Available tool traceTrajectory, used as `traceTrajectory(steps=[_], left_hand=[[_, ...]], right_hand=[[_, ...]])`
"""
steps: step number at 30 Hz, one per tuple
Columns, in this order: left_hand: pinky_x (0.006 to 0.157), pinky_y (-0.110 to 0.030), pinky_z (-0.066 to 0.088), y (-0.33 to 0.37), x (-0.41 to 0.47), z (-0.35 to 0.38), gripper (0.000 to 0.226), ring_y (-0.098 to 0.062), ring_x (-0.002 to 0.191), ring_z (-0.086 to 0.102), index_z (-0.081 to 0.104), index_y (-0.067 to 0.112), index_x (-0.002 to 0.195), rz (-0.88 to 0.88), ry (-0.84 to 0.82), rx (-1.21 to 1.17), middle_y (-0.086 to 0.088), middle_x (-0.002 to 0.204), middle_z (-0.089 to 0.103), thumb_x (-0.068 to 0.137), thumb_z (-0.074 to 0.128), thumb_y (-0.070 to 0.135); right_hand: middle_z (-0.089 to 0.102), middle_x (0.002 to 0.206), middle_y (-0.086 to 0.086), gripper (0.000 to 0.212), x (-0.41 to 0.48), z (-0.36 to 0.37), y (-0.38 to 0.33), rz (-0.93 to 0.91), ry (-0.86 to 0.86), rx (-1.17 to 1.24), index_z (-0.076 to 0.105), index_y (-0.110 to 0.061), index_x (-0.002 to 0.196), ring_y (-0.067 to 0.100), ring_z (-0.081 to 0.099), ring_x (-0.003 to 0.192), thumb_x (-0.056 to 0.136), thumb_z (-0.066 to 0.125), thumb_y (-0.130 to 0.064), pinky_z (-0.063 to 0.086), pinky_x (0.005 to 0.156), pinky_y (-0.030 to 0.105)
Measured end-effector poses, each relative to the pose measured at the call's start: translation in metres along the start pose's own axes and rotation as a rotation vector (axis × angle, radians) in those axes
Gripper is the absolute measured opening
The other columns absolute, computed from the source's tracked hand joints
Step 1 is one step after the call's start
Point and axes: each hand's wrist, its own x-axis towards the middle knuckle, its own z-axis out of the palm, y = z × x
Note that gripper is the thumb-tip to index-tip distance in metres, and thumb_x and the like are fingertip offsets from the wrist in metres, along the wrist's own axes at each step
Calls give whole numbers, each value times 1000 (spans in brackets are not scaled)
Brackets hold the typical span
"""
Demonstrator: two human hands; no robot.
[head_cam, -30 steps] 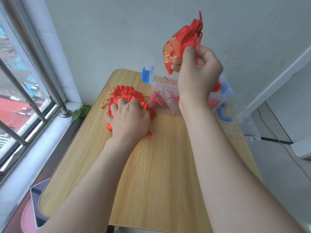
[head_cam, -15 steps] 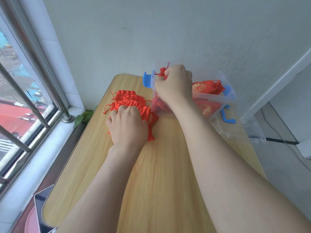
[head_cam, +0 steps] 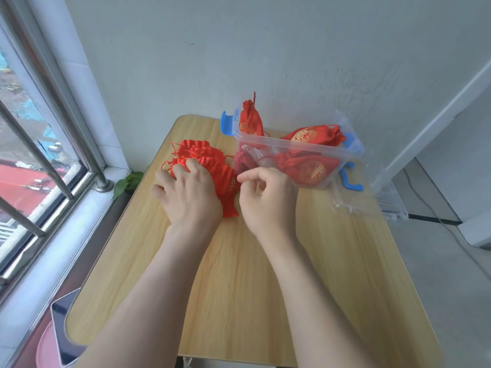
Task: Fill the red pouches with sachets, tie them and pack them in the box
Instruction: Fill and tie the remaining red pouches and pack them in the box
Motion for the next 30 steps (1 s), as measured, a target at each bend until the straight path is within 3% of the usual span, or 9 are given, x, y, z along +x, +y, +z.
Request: traceTrajectory(steps=[5,9,11,14,18,21,24,27,30], left_hand=[[86,-46,42,3,-4,0,12,-39,104,55,56,12,105,166,113,-340,-4,91,62,94,62,13],[65,-38,36,14,-17,-7,20,-25,72,55,63,11,79,433,2,-683,4,68,58,95,72,20],[63,-39,37,21,-23,-9,26,-24,67,51,62,9,77,430,-65,-754,-3,68,60,97,70,24],[72,-48,55,28,-29,-8,25,-34,76,64,69,10,86,371,-178,-889,-13,80,70,96,66,33],[76,-44,56,38,-34,-8,27,-23,76,63,71,1,96,310,-370,-1029,-27,101,72,95,71,28],[73,-28,54,42,-39,-11,11,-12,79,70,75,7,97,292,-504,-1091,-13,95,80,101,72,17],[55,-10,40,47,-45,-16,24,3,53,52,67,15,76,349,-471,-1062,18,63,65,99,74,11],[47,-6,34,57,-55,-18,46,4,41,46,55,27,62,340,-412,-1050,23,45,49,96,76,4],[49,-9,40,59,-61,-19,35,3,46,54,65,23,71,320,-390,-1064,18,52,60,98,72,3]], right_hand=[[77,87,-13,31,-5,-23,0,207,-147,34,83,-26,96,2,69,81,87,62,-5,47,71,9],[76,80,-13,20,-5,-43,2,428,-120,172,78,-26,102,0,72,80,93,64,-15,51,67,13],[77,85,-13,20,-11,-49,7,501,-68,220,74,-26,113,0,73,82,96,63,-22,53,70,13],[79,94,-6,32,-15,-58,20,587,-8,263,73,-24,121,14,74,87,95,60,-36,61,82,37],[71,78,0,16,-14,-84,25,794,-17,594,72,-18,109,12,50,54,100,59,-19,37,43,25],[69,78,5,15,-8,-102,25,849,-45,759,69,-17,113,11,44,46,100,60,-16,26,38,21],[73,81,6,10,-6,-114,27,839,-90,745,70,-16,104,11,44,47,99,63,-19,24,38,20],[74,81,4,8,-9,-122,30,816,-77,727,75,-19,97,11,46,50,98,67,-21,26,39,20],[76,85,4,9,-13,-125,30,819,-105,726,76,-21,94,11,50,55,98,69,-26,30,41,21]])
